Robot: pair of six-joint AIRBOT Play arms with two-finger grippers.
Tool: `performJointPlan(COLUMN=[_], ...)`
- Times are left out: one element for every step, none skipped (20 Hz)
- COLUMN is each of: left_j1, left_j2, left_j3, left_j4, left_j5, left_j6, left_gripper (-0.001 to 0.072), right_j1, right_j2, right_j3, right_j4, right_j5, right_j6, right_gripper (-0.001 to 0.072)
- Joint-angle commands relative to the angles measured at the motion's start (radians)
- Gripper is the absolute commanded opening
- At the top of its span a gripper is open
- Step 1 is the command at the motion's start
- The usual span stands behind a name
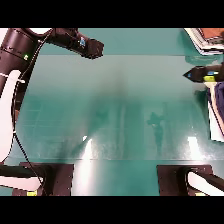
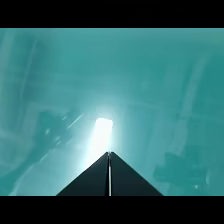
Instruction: Fold the shirts.
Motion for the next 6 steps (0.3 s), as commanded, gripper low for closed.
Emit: performJointPlan(left_j1=[0.0, 0.0, 0.0, 0.0, 0.0, 0.0], left_j2=[0.001, 0.001, 0.001, 0.001, 0.001, 0.001], left_j3=[0.0, 0.0, 0.0, 0.0, 0.0, 0.0], left_j4=[0.0, 0.0, 0.0, 0.0, 0.0, 0.0], left_j5=[0.004, 0.004, 0.004, 0.003, 0.003, 0.003], left_j6=[0.0, 0.0, 0.0, 0.0, 0.0, 0.0], left_gripper=[0.0029, 0.0028, 0.0029, 0.0028, 0.0028, 0.0029], right_j1=[0.076, 0.076, 0.069, 0.061, 0.056, 0.053], right_j2=[-0.016, -0.016, -0.016, -0.016, -0.016, -0.016], right_j3=[0.0, 0.0, 0.0, 0.0, 0.0, 0.0], right_j4=[0.003, 0.003, 0.004, 0.005, 0.005, 0.004], right_j5=[-0.007, -0.007, -0.006, -0.006, -0.006, -0.006], right_j6=[-0.002, -0.002, -0.002, -0.002, -0.001, -0.001], right_gripper=[0.0017, 0.0017, 0.0017, 0.0017, 0.0017, 0.0017])
